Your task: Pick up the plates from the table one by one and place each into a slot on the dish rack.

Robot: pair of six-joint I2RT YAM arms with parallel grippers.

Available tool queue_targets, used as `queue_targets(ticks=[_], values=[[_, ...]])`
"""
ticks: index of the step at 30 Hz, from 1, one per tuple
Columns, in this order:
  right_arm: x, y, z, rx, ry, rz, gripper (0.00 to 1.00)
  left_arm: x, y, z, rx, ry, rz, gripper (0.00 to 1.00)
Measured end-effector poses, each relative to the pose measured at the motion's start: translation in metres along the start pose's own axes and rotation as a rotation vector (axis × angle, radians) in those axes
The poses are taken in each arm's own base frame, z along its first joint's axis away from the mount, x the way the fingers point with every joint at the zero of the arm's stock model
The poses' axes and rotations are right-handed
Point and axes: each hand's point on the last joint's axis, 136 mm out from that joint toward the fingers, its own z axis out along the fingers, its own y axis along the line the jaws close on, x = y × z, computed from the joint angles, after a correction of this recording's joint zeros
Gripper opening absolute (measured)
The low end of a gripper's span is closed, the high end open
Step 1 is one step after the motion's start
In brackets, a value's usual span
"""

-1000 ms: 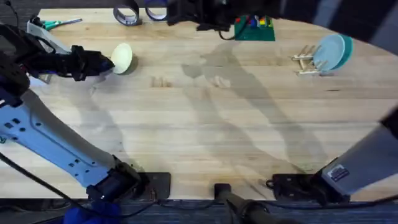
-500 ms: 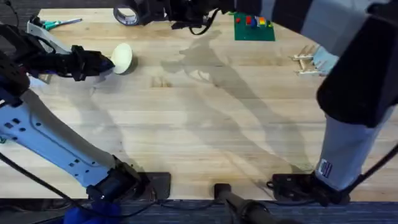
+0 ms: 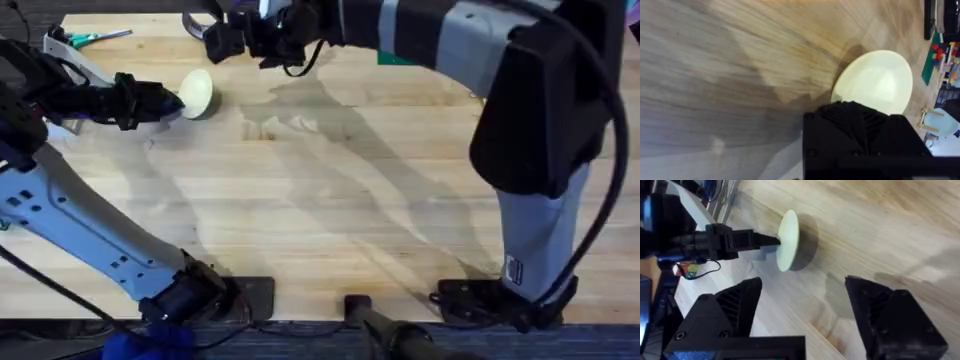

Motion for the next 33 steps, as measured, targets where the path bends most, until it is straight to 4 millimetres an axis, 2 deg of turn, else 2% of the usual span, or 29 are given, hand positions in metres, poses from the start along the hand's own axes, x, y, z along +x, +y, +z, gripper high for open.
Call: queue_targets(ticks=[6,17,24,33], values=[[0.004,0.006,0.019,-0.026,-0.012,0.018,0.993,0.0,0.0,0.0,0.0,0.0,0.0,0.041],[0.019,0.003,0.056,-0.036,0.015,0.078,0.994,0.0,0.0,0.0,0.0,0.0,0.0,0.04],[0.017,0.013,0.079,-0.067,0.001,0.096,0.995,0.0,0.0,0.0,0.0,0.0,0.0,0.04],[0.023,0.014,0.096,-0.057,-0.005,0.185,0.995,0.0,0.0,0.0,0.0,0.0,0.0,0.041]])
